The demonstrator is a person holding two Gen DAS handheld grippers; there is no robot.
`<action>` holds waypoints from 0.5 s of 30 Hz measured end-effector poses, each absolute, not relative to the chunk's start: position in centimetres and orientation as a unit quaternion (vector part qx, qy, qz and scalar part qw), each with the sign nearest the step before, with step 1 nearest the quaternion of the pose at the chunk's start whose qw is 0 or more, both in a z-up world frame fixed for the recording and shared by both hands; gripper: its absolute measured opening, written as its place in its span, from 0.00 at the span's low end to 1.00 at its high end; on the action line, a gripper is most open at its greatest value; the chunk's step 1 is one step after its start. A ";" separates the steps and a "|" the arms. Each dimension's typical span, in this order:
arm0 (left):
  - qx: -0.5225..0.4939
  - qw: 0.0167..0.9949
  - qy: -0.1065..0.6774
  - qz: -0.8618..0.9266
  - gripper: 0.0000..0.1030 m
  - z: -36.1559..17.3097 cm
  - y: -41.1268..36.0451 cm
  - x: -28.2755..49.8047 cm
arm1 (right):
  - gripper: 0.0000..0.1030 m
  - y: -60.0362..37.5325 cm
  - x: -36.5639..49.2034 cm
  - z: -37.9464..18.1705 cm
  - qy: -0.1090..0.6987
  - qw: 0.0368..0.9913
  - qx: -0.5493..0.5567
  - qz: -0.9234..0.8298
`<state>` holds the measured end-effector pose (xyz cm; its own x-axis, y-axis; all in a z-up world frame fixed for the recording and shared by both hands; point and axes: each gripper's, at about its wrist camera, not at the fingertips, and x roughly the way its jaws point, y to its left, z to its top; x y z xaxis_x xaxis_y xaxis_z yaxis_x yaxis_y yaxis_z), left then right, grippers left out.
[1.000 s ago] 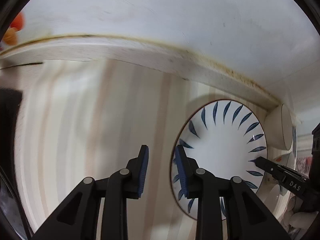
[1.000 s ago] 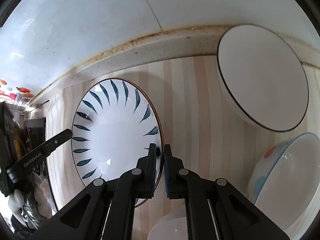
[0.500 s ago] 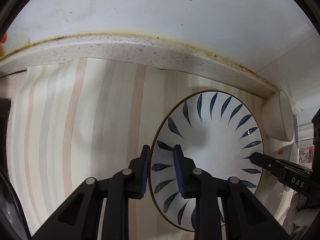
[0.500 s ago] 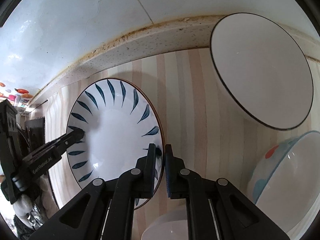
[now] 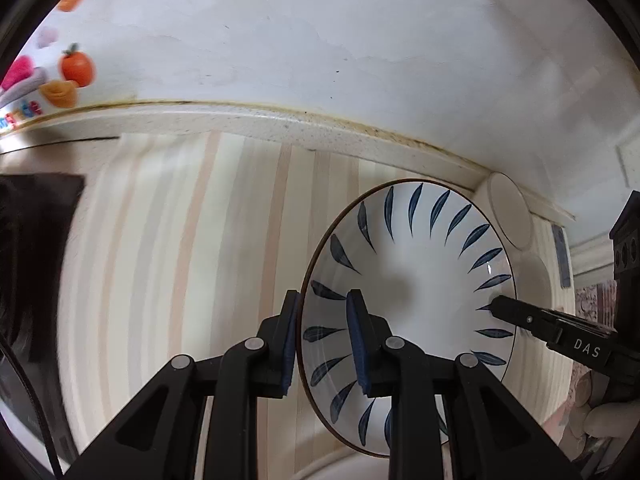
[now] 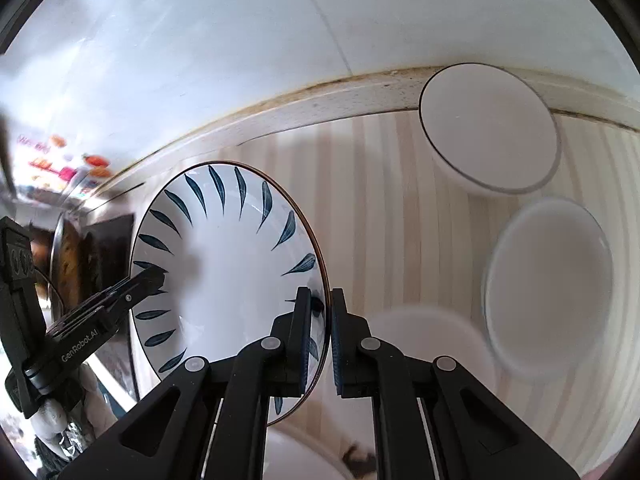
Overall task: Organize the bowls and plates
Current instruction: 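Carry the three-plate stack with the right gripper toward the cat mat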
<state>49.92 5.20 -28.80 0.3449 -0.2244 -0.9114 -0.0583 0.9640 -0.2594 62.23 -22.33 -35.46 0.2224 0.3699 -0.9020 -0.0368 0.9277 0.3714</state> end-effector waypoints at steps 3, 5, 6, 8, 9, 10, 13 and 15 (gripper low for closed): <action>-0.125 0.814 0.564 -0.049 0.20 -27.5 4.7 46.8 | 0.10 -22.3 59.3 -34.0 0.607 0.771 0.133 0.139; -0.128 0.814 0.565 -0.050 0.20 -27.0 4.7 44.5 | 0.10 -22.5 57.0 -33.3 0.607 0.771 0.130 0.141; -0.127 0.813 0.566 -0.049 0.20 -27.0 4.6 43.3 | 0.10 -22.7 55.8 -33.0 0.607 0.771 0.130 0.143; -0.128 0.812 0.567 -0.049 0.20 -26.7 4.8 41.4 | 0.10 -22.7 53.4 -32.8 0.610 0.768 0.127 0.145; -0.128 0.812 0.567 -0.049 0.20 -26.9 4.5 40.4 | 0.10 -22.9 52.0 -32.8 0.612 0.767 0.126 0.146; -0.129 0.811 0.569 -0.049 0.20 -27.3 3.9 39.6 | 0.10 -22.9 50.8 -33.0 0.614 0.766 0.124 0.146; -0.131 0.804 0.578 -0.048 0.20 -28.2 3.3 37.3 | 0.10 -22.6 47.9 -34.1 0.620 0.762 0.119 0.144; -0.130 0.799 0.585 -0.045 0.20 -29.2 3.0 36.1 | 0.10 -22.5 46.2 -35.3 0.628 0.756 0.119 0.143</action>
